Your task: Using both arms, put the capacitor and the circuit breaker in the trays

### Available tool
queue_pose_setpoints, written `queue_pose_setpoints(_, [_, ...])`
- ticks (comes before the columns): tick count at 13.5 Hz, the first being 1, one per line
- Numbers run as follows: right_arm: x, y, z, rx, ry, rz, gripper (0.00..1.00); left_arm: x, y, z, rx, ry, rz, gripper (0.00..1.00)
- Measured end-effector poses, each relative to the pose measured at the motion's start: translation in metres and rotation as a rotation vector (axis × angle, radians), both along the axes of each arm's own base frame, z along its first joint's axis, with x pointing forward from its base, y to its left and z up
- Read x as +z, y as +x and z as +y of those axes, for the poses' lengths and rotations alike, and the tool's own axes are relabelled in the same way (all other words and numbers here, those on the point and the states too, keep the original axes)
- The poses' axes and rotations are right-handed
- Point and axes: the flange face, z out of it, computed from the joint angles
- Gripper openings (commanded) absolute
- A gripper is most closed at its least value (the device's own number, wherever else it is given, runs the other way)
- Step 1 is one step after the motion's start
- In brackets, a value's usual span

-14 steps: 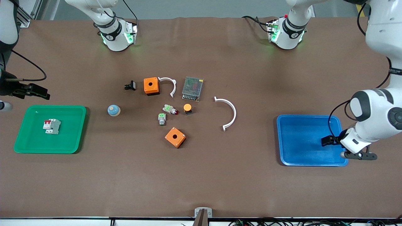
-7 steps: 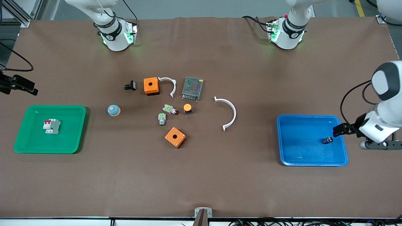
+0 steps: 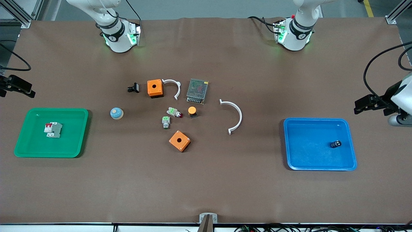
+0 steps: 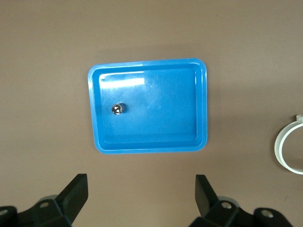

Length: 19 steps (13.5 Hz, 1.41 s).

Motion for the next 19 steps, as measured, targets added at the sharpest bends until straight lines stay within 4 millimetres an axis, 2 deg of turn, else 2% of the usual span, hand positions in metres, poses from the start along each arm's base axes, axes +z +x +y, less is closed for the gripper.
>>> queue_pose_setpoints(4, [0.02,0.001,0.006,0.01,-0.004,-0.037,1.0,0.039,-0.038,-0.038,-0.028,0.033,0.036,1.0])
queue_pose_setpoints(7, [0.022,0.001,0.006,0.01,-0.005,-0.041,1.0,0.062,-0.063,-0.039,0.011,0.046,0.016,1.0])
queue_pose_setpoints(10, [0.024,0.001,0.006,0.01,-0.005,-0.044,1.0,0.072,-0.087,-0.036,0.041,0.012,0.011,1.0])
queue_pose_setpoints(13, [0.028,0.001,0.006,0.01,-0.006,-0.052,1.0,0.071,-0.092,-0.022,0.069,0.006,0.024,1.0])
queue_pose_setpoints(19, [0.033,0.001,0.006,0.01,-0.007,-0.063,1.0,0.068,-0.092,-0.023,0.069,0.005,0.032,1.0])
